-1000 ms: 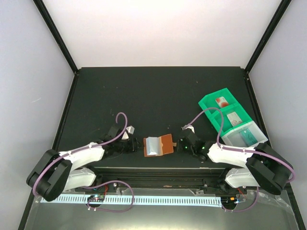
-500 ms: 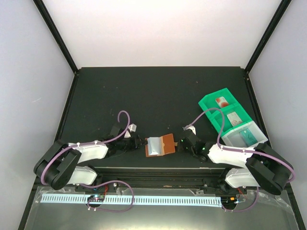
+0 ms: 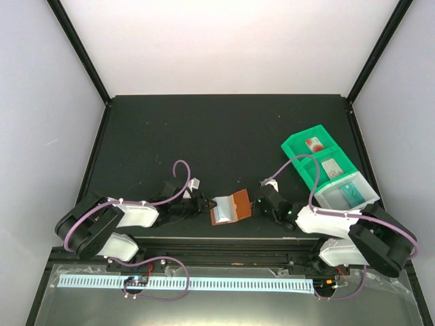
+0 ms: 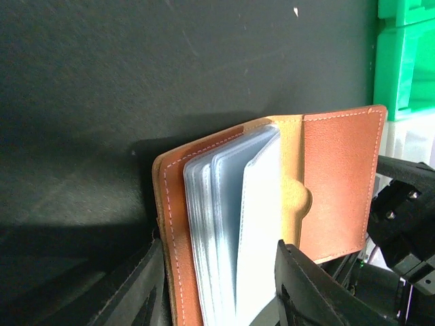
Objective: Take the credit cards out of the card holder
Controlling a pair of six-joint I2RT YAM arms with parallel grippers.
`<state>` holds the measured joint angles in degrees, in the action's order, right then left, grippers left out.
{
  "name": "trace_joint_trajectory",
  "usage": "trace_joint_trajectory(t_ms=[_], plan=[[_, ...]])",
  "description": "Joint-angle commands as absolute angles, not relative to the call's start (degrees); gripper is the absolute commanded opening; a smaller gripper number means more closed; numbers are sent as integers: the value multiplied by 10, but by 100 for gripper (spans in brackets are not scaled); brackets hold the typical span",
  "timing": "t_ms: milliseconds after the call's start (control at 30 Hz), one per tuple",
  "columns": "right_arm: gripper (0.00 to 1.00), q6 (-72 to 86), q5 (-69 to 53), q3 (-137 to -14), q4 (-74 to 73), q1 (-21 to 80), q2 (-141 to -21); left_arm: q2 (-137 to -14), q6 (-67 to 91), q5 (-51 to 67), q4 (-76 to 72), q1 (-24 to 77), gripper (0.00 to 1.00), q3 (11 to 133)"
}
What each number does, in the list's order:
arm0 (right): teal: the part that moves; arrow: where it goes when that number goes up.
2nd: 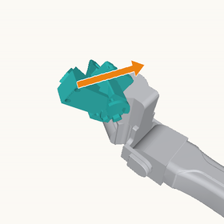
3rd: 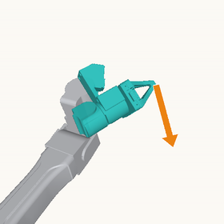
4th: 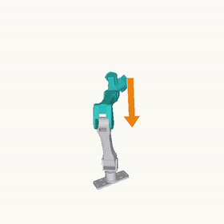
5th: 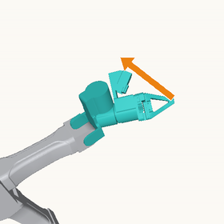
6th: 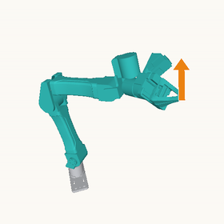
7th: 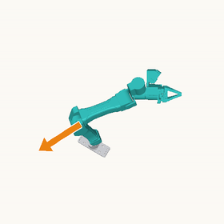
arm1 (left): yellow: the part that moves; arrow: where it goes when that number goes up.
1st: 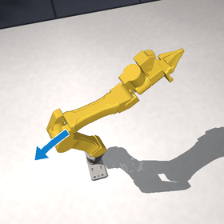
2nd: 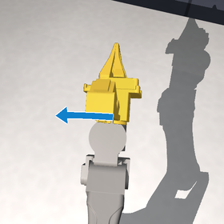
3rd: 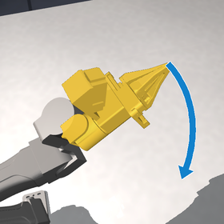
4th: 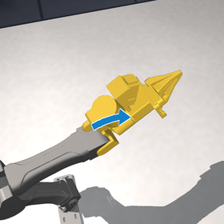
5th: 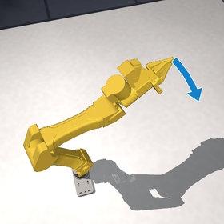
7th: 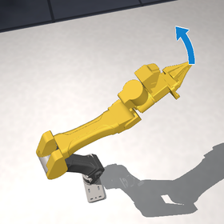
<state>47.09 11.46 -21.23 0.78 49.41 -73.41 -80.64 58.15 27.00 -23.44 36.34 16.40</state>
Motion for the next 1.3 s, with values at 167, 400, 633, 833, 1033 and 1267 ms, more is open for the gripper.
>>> trace_joint_trajectory(t_ms=[167,400,633,833,1033,1267], plan=[[1,490,131,-192,5,492,-706,-766,635,214,-267,426,43,192],[1,476,141,-179,-7,492,-676,-751,644,168,-298,465,43,204],[1,485,130,-167,0,492,-667,-789,639,124,-330,479,40,183],[1,487,131,-163,-7,492,-651,-795,624,117,-333,489,27,197],[7,479,128,-202,-88,492,-629,-786,624,129,-348,492,14,194],[41,473,122,-291,-228,492,-592,-783,611,138,-329,494,14,208]])
